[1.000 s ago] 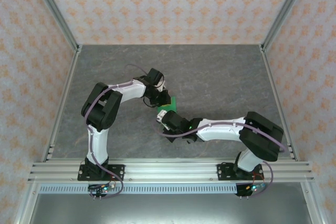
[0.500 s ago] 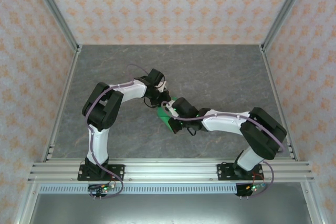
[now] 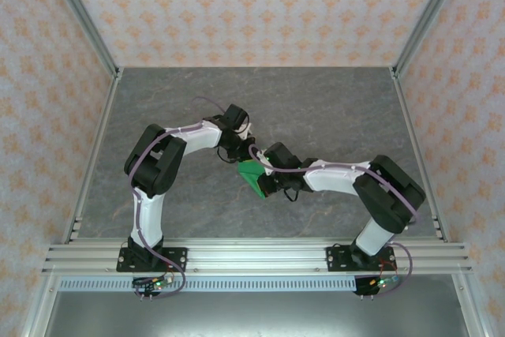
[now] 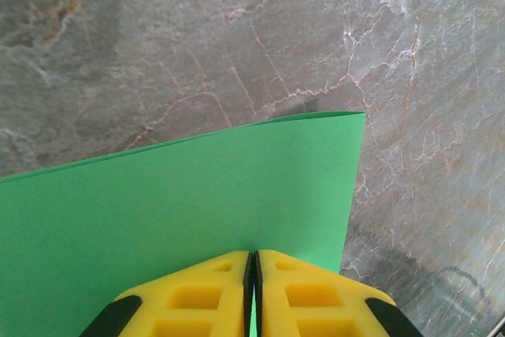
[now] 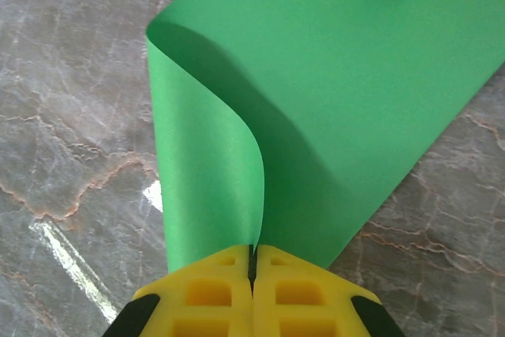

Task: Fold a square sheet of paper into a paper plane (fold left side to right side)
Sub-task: Third fold the triangle at the center of the table.

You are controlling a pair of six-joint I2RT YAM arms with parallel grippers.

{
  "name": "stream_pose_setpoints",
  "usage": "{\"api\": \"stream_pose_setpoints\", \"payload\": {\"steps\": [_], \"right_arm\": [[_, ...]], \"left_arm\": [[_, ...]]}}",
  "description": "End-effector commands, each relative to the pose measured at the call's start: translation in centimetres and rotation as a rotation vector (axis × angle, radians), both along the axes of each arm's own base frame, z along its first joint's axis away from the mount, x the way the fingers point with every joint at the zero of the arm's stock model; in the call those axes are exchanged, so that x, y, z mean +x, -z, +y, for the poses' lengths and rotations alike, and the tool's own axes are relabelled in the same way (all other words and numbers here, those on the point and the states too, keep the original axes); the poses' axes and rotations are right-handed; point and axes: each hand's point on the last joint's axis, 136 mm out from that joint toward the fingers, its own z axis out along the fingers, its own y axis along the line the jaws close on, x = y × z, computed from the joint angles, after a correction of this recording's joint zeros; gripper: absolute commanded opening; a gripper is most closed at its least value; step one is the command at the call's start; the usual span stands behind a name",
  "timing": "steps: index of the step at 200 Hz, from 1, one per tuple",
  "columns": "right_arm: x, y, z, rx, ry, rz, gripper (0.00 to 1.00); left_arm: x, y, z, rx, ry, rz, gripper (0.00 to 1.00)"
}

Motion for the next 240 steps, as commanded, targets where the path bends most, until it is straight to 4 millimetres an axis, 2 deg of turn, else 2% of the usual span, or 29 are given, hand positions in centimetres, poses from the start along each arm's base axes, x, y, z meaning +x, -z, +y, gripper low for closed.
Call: {"api": "stream_pose_setpoints", "payload": {"steps": [1,103,240], "right_arm": [[1.0,-0.4,0.1,0.015,0.040,0.009,0.00],[1.1,-0.1,-0.8,-0.004,0.068,0.003,0.00],[1.4,-1.0,-1.1,0.000,0.086,-0.026,0.00]], "left_arm": [[-1.0,1.4,0.4,0.054,0.016,0.030,0.13],[-1.1,1.6,0.7,0.068,0.013,0.032,0.12],[-1.1,1.8,0.8,0.074,0.012,0.034,0.11]]}}
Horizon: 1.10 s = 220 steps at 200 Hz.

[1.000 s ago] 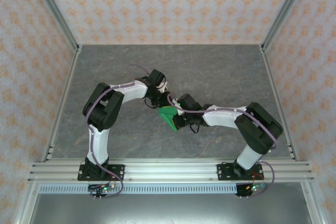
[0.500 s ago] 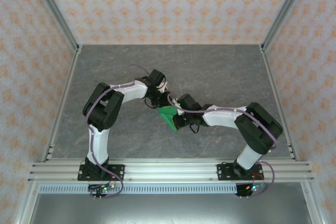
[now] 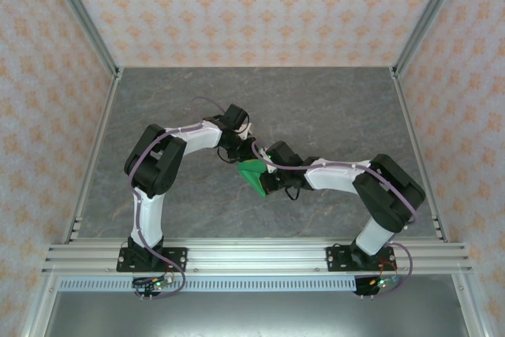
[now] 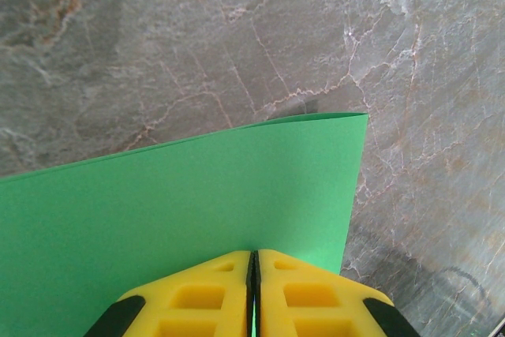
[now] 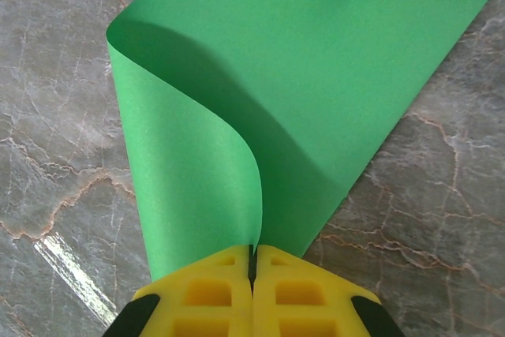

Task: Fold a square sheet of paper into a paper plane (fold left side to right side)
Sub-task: Third fold the triangle at the center of the table.

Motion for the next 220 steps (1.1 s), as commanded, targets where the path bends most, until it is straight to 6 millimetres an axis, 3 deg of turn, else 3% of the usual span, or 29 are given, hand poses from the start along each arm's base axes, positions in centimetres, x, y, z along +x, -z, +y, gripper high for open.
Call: {"api": "stream_pose_setpoints", "payload": {"steps": [1,59,220], "right_arm": [[0.6,-1.0,-0.5,0.001,0.032,-0.031,0.00],[0.6,-1.0,-0.8,-0.012,0.035,-0.035,0.00],[0.0,1.8,-1.4,-0.084,0.034,0.037,0.00]], "left_arm": [[-1.2,1.7,0.8,0.072,0.013,0.035,0.11],[-1.2,1.8,0.8,0.073,0.013,0.035,0.11],[-1.2,1.7,0.7,0.068,0.016,0.035,0.11]]}}
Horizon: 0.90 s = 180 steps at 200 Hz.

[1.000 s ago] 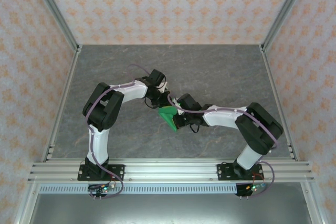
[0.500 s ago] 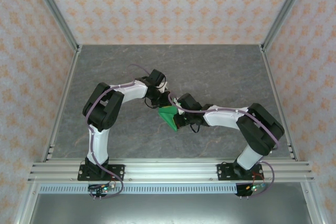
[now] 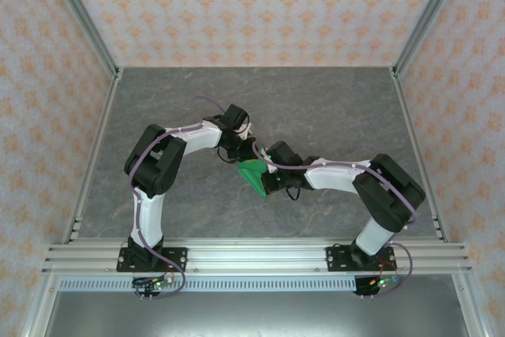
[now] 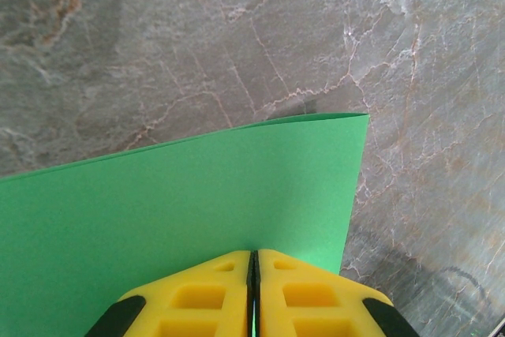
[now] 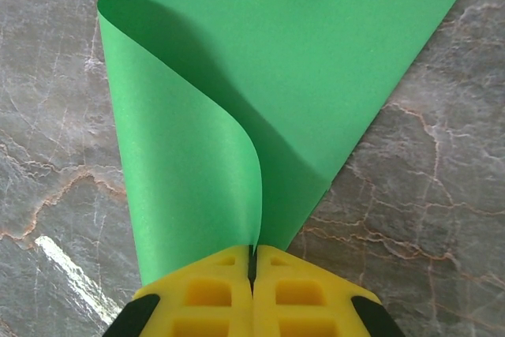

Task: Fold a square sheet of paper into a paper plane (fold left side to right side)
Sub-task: Third fold the triangle at the center of the table.

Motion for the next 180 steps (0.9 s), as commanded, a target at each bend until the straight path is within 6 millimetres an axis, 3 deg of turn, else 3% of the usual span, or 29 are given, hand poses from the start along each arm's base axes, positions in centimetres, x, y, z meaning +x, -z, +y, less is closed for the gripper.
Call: {"api": "stream_pose_setpoints", "payload": {"steps": [1,56,109,180], "right_arm": [[0.0,1.4,-0.9,-0.060,0.020,0.028,0.00],[-0.8,2.4,-1.6,-0.107,0.010,0.071,0.00],[-1.5,3.2,-1.9,-0.129,0.004,0.107,0.00],[-2.0,3.9,-2.0,-0.156,-0.007,0.128,0.00]], "left_arm": [[-1.2,1.7,0.7,0.069,0.016,0.035,0.11],[-1.0,0.7,0.6,0.059,0.021,0.015,0.12],[-0.1,-2.3,0.9,0.076,0.041,-0.038,0.18],[2.6,-5.8,1.3,0.058,0.022,-0.090,0.37]]}}
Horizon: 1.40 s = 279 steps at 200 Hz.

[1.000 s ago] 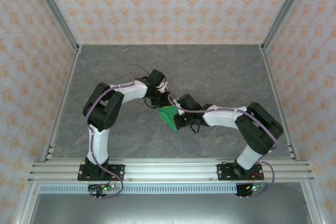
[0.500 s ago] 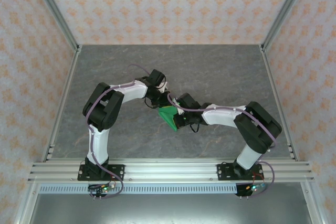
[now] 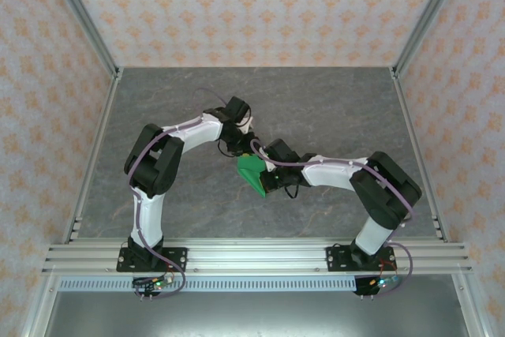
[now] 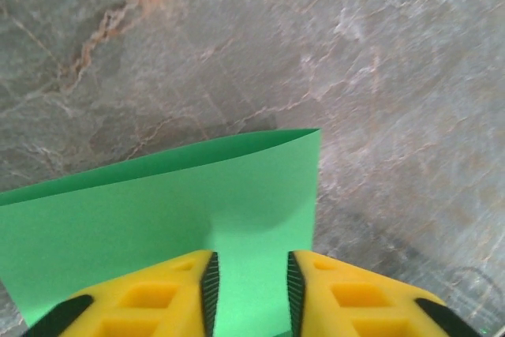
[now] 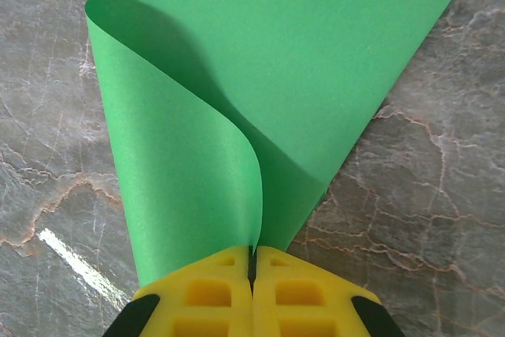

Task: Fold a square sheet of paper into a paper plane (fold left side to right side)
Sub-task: Third fold the triangle at the center of the table.

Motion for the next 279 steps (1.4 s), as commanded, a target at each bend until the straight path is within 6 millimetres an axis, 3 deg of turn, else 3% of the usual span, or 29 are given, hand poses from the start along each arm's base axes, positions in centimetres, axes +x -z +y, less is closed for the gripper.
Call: {"api": "stream_pose_setpoints", "payload": {"steps": [1,52,55,66,102,146,202,279], "right_arm": [[-2.1,3.7,-2.2,-0.131,-0.005,0.098,0.00],[-2.2,3.6,-2.2,-0.138,-0.011,0.099,0.00],[-2.2,3.6,-2.2,-0.138,-0.012,0.100,0.00],[-2.2,3.6,-2.1,-0.137,-0.011,0.100,0.00],[-2.2,3.7,-1.9,-0.133,-0.017,0.103,0.00],[-2.4,3.8,-2.1,-0.144,-0.026,0.106,0.00],[-2.2,3.8,-2.0,-0.147,-0.020,0.104,0.00],[-2.4,3.9,-2.0,-0.160,-0.024,0.106,0.00]], "left_arm": [[1.2,-3.3,0.9,0.008,-0.003,-0.058,0.37],[2.2,-5.5,3.6,0.045,-0.046,-0.119,0.39],[2.3,-6.6,3.9,0.042,-0.054,-0.143,0.39],[2.1,-7.1,4.8,0.056,-0.074,-0.167,0.40],[-0.4,-7.9,5.9,0.015,-0.123,-0.190,0.38],[-4.0,-6.8,6.7,-0.037,-0.165,-0.157,0.29],[-7.9,-4.9,5.2,-0.112,-0.124,-0.081,0.27],[-8.9,-3.6,2.3,-0.147,-0.077,-0.052,0.26]]}}
